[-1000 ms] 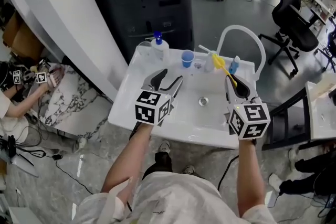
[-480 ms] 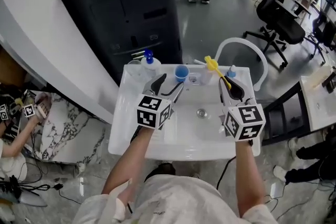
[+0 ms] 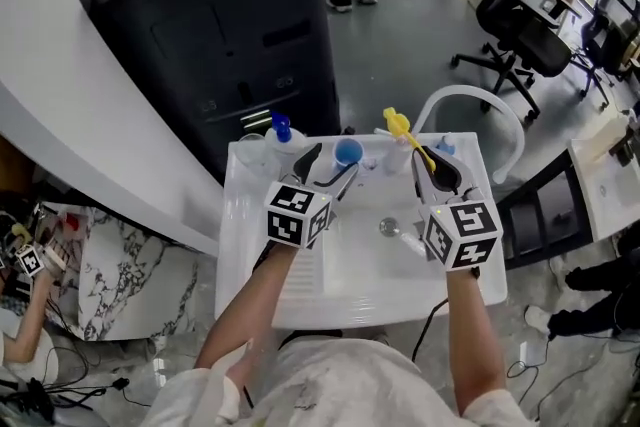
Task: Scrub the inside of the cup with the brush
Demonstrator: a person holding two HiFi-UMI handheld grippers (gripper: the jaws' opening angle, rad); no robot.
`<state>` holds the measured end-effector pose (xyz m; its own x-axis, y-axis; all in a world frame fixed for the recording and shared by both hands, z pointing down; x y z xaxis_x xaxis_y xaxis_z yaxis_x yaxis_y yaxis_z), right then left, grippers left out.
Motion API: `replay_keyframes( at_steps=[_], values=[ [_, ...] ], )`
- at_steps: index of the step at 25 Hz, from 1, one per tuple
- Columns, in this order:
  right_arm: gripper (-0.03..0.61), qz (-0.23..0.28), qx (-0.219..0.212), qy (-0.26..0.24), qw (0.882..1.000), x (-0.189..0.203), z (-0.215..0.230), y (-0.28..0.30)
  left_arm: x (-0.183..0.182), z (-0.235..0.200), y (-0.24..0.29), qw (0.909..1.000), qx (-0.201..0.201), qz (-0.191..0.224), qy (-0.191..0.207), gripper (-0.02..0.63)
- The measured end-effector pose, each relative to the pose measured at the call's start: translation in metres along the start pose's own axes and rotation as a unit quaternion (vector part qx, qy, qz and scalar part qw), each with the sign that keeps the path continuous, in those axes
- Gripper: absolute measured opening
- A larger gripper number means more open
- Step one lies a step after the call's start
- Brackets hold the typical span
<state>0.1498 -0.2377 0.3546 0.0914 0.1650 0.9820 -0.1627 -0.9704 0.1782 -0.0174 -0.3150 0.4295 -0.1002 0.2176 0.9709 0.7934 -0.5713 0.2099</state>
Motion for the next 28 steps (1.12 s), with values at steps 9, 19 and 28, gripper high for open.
replay_keyframes(
  at_steps=[9,19,28],
  values=[
    [0.035,-0.010,0.011,-0.005,1.000,0.007,-0.006,0.015,0.032,-0.016,0.032,0.9993,0.025,-0.026,0.001,0.380],
    [0.035,-0.023,0.020,-0.008,1.000,0.015,-0.008,0.028,0.080,-0.028,0.064,0.9965,0.044,-0.071,-0.003,0.417],
    [0.035,-0.035,0.038,-0.008,0.999,0.022,-0.002,0.033,0.103,-0.038,0.087,0.9943,0.029,-0.099,0.028,0.414]
  ],
)
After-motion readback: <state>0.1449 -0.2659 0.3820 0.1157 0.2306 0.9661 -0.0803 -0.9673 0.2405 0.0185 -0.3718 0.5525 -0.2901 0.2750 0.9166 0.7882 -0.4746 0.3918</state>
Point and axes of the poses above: the fingertips, and each gripper's own axes: y forward along the fingers, z to its right, x out of its underside, the point moved 5 cm from there along -y, backward along the fingers, and after that the axes turned 4 degrees about x, right-handed, at the moved point
